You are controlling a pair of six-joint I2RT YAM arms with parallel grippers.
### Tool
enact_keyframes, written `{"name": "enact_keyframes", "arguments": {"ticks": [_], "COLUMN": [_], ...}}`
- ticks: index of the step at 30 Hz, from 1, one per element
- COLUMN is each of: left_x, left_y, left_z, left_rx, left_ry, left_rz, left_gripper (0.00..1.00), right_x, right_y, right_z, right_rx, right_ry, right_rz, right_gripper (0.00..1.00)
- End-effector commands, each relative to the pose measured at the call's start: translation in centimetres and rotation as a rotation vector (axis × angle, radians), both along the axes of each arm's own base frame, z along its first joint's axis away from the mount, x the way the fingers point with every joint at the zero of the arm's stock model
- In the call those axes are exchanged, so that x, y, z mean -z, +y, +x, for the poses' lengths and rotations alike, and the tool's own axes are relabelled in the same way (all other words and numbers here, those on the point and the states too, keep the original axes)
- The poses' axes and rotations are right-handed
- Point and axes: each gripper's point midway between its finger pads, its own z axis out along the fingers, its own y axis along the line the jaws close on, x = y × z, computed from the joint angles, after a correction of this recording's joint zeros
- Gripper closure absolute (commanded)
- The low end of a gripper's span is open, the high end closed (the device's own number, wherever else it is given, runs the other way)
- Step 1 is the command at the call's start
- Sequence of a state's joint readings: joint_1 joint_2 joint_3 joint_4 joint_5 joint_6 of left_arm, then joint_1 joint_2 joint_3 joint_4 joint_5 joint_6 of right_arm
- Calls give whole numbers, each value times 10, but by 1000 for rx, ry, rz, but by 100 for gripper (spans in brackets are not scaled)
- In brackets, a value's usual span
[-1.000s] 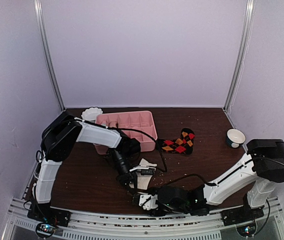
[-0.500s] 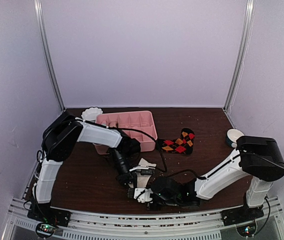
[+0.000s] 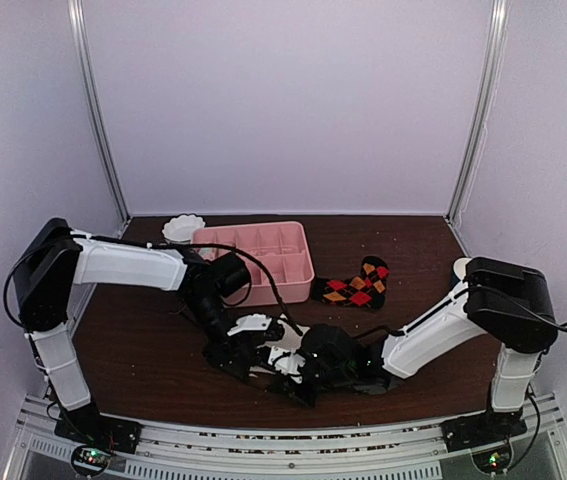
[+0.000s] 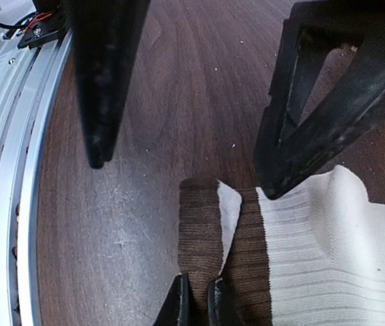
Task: Roll the socks
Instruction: Roll the sock.
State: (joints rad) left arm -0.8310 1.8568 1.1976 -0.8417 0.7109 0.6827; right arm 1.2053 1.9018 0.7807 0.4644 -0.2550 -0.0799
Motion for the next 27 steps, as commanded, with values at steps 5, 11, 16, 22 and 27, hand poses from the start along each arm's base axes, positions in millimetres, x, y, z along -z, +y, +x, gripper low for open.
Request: {"name": "enact_keyframes", "arguments": {"ticks": [5, 11, 16, 22, 27], "left_x": [0, 12, 21, 30, 40], "left_y": [0, 4, 1, -3, -5], "left_z": [12, 6, 4, -5, 0], "left_rx": [-4, 38, 66, 111, 107], "left_ry": [-184, -268, -323, -377, -418], "left_rz": [-109, -113, -111, -100, -67], "left_gripper": [50, 55, 57, 57, 61], "right_x": [86, 93, 106, 110, 116], "right_y": [-55, -58, -61, -66, -69], "right_z": [-35, -28, -32, -29, -28], "right_rx": [100, 232, 296, 368, 409], "right_ry": [422, 638, 777, 822, 840], "right_rz": [-276, -191, -189, -192, -215], "right_gripper": [100, 100, 100, 100, 100]}}
